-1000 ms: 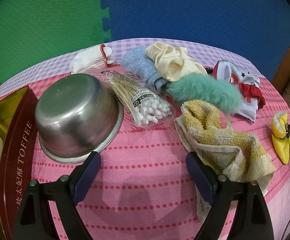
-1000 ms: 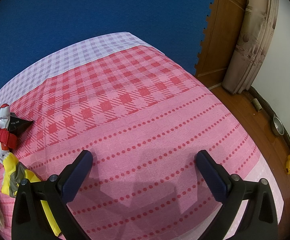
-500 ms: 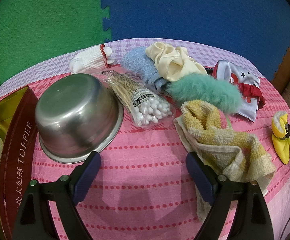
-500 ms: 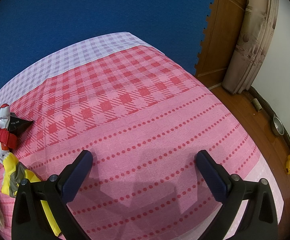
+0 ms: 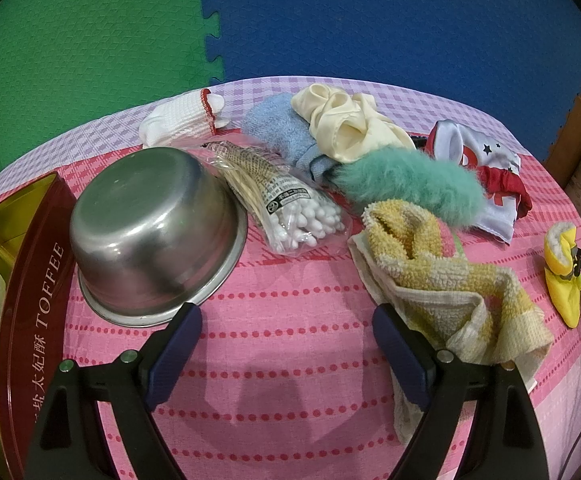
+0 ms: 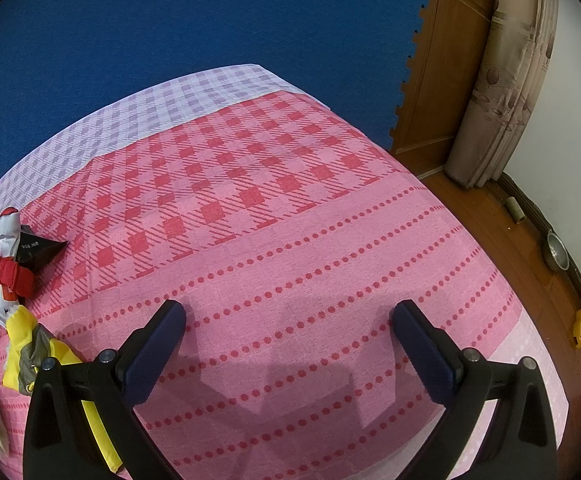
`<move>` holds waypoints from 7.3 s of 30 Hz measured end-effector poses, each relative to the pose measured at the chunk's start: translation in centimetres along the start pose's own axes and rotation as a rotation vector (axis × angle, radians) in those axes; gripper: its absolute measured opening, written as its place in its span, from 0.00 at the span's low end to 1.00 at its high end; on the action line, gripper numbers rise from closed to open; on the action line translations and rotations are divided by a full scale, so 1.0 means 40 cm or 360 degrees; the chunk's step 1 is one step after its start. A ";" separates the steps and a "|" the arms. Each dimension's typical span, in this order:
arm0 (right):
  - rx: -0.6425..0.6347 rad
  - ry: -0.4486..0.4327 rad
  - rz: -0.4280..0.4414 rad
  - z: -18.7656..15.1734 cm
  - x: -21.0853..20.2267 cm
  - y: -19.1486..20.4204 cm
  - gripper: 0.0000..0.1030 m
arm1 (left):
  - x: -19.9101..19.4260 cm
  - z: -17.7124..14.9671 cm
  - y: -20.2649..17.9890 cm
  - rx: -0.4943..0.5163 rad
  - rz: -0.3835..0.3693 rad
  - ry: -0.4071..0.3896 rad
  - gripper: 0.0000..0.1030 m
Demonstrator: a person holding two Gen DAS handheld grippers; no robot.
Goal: Organize soft objects
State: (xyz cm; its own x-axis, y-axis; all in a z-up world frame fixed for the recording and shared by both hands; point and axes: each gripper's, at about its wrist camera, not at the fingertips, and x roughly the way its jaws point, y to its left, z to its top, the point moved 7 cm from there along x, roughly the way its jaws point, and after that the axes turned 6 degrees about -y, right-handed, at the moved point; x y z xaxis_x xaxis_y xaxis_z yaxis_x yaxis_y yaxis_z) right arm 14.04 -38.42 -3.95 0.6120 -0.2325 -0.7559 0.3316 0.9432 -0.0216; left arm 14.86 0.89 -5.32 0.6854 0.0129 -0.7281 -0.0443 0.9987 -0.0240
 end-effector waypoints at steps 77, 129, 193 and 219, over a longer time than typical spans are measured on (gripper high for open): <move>-0.1247 0.0249 0.1198 -0.352 -0.480 1.325 0.31 | -0.599 -0.352 0.699 -0.0483 0.0494 0.0201 0.87; -0.0329 -0.0230 0.0554 -0.200 -0.220 0.009 0.87 | -0.108 -0.021 -0.091 -0.0245 -0.0584 0.0494 0.87; -0.0876 0.0143 0.0997 -0.182 -0.209 0.632 0.24 | -0.386 -0.129 0.607 -0.0550 -0.0101 0.0134 0.41; -0.1153 0.0251 0.1468 -0.334 -0.596 1.282 0.24 | -0.605 -0.277 0.627 -0.0508 0.0269 -0.0054 0.60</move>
State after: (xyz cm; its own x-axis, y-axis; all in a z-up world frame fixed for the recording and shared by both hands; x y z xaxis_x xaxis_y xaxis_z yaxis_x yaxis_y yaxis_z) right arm 6.86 18.66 4.25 0.2947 0.5903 -0.7515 -0.7044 0.6656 0.2466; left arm -10.90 25.10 4.12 0.6726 0.1833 -0.7170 -0.3798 0.9170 -0.1219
